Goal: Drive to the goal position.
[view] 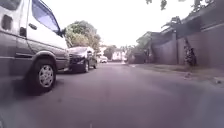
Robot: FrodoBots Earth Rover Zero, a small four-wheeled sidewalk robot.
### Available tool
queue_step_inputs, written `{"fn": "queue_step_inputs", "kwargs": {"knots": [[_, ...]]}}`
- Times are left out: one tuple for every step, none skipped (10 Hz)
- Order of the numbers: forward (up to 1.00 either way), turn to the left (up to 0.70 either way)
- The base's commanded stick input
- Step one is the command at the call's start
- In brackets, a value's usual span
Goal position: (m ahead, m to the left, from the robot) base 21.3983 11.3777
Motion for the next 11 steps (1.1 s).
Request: {"fn": "queue_step_inputs", "kwargs": {"knots": [[1.0, 0.0], [1.0, 0.0], [1.0, 0.0], [1.0, 0.0], [1.0, 0.0], [1.0, 0.0], [1.0, 0.0], [1.0, 0.0], [1.0, 0.0], [1.0, 0.0], [1.0, 0.0]]}}
